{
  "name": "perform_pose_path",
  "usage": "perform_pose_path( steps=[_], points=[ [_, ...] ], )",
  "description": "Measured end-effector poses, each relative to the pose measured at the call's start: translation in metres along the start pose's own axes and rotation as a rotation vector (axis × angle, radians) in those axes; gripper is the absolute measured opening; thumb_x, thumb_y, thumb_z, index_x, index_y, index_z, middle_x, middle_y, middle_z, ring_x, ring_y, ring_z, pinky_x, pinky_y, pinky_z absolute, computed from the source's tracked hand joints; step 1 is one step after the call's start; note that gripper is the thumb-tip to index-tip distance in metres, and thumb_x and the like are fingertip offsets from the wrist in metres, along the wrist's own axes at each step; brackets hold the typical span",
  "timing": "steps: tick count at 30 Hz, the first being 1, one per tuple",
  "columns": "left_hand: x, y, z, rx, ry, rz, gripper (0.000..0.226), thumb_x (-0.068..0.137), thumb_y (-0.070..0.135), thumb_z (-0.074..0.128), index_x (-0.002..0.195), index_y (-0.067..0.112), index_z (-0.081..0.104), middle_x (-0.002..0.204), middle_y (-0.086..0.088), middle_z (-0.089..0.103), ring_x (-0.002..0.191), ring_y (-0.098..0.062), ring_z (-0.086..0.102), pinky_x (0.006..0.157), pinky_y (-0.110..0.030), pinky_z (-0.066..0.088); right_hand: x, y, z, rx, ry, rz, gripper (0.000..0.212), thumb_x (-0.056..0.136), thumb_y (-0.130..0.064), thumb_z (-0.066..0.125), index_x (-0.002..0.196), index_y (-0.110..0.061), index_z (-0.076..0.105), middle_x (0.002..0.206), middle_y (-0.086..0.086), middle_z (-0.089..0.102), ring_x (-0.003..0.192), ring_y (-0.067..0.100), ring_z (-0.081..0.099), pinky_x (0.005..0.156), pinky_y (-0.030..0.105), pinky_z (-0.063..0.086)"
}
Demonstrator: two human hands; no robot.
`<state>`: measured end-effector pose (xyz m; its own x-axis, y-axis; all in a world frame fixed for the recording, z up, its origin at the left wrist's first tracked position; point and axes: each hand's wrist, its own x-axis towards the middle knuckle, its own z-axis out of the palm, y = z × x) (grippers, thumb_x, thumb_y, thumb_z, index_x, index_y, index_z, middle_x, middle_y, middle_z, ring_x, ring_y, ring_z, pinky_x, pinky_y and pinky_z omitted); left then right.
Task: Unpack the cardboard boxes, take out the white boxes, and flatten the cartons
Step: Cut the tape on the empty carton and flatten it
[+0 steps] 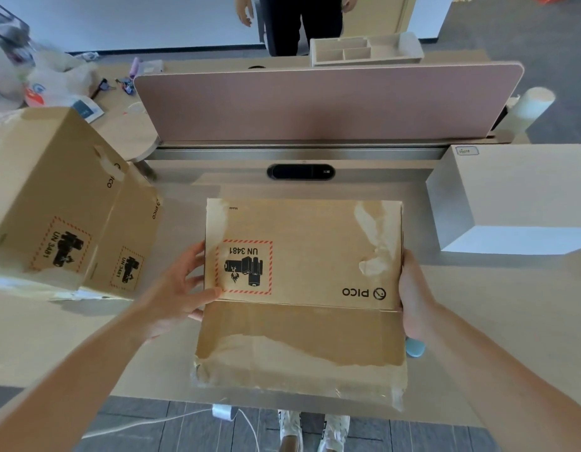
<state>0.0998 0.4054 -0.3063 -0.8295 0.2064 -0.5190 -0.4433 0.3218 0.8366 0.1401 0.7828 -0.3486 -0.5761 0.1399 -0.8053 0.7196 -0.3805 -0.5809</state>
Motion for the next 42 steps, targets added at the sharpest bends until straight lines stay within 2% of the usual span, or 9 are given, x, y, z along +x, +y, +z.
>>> perform_pose_path(
  steps=[7,11,16,20,25,30,33,39,42],
  points=[
    [0.003,-0.022,0.019,0.169,0.097,0.148,0.081,0.086,0.01,0.082,0.138,0.056,0.04,0.134,0.035,0.056,0.12,-0.001,0.064,0.07,-0.045,0.065,0.018,0.011,-0.013,-0.062,-0.103,-0.202,0.043,0.107,-0.037,0.036,0.092,-0.043,0.075,0.103,0.012,0.079,0.085,0.025,0.079,0.081,0.047,0.063],
    [0.012,-0.039,0.027,0.217,0.165,0.169,0.079,0.077,0.04,0.082,0.142,0.047,0.037,0.135,0.028,0.059,0.12,-0.009,0.066,0.086,-0.051,0.062,0.028,-0.003,-0.016,-0.064,-0.209,-0.212,0.058,0.085,-0.071,0.037,0.101,-0.031,0.076,0.092,-0.002,0.074,0.082,0.024,0.076,0.08,0.041,0.056],
    [0.031,-0.064,0.034,0.096,0.162,0.085,0.073,0.077,0.025,0.088,0.132,0.047,0.046,0.126,0.022,0.067,0.114,-0.008,0.067,0.097,-0.048,0.057,0.027,-0.02,-0.018,-0.173,-0.349,-0.227,0.061,0.085,-0.08,0.043,0.107,-0.036,0.079,0.108,0.0,0.077,0.095,0.024,0.076,0.079,0.039,0.059],
    [0.034,-0.05,0.031,-0.074,0.069,-0.019,0.054,0.073,0.067,0.074,0.124,0.057,0.057,0.127,0.02,0.069,0.12,-0.006,0.065,0.092,-0.044,0.053,0.025,-0.023,-0.032,-0.128,-0.433,-0.2,0.077,0.083,-0.086,0.044,0.134,-0.035,0.068,0.139,0.007,0.067,0.124,0.033,0.066,0.104,0.056,0.046],
    [0.045,-0.016,0.023,-0.245,0.075,-0.103,0.089,0.066,0.099,0.053,0.134,0.042,0.063,0.127,0.003,0.073,0.117,-0.019,0.07,0.095,-0.056,0.054,0.031,-0.025,-0.041,-0.06,-0.437,-0.1,0.07,0.086,-0.067,0.063,0.142,-0.025,0.06,0.137,0.014,0.067,0.124,0.04,0.065,0.1,0.061,0.052],
    [0.058,-0.014,0.03,-0.132,0.122,-0.124,0.022,0.099,0.049,0.061,0.119,0.039,0.066,0.114,0.012,0.077,0.103,-0.007,0.073,0.086,-0.038,0.054,0.035,-0.026,-0.027,-0.387,-0.345,-0.149,0.068,0.068,-0.053,0.072,0.134,-0.044,0.058,0.132,-0.007,0.07,0.125,0.027,0.063,0.111,0.058,0.042],
    [0.063,-0.024,0.036,-0.012,0.06,-0.017,0.027,0.102,0.029,0.064,0.125,0.044,0.062,0.117,0.022,0.073,0.112,-0.002,0.068,0.093,-0.03,0.051,0.038,-0.016,-0.019,-0.584,-0.24,-0.225,0.078,0.073,-0.045,0.078,0.139,-0.055,0.039,0.128,-0.027,0.063,0.117,0.001,0.06,0.091,0.033,0.047],
    [0.074,-0.022,0.043,0.434,0.181,0.193,0.095,0.089,0.05,0.077,0.157,0.058,0.012,0.168,0.014,0.02,0.153,-0.004,0.019,0.116,-0.027,0.027,0.039,-0.011,-0.023,-0.882,-0.058,-0.639,0.103,0.07,-0.063,0.081,0.15,-0.062,0.017,0.133,-0.06,0.028,0.118,-0.038,0.03,0.099,0.011,0.032],
    [0.074,-0.011,0.054,0.788,0.193,0.329,0.088,0.086,0.064,0.069,0.159,0.052,0.022,0.172,0.006,-0.01,0.159,-0.017,-0.005,0.125,-0.046,0.015,0.034,-0.012,-0.025,-1.057,0.012,-0.71,0.111,0.079,-0.067,0.075,0.16,-0.048,0.003,0.165,-0.03,0.009,0.149,-0.016,0.011,0.119,0.031,0.028]
  ],
)
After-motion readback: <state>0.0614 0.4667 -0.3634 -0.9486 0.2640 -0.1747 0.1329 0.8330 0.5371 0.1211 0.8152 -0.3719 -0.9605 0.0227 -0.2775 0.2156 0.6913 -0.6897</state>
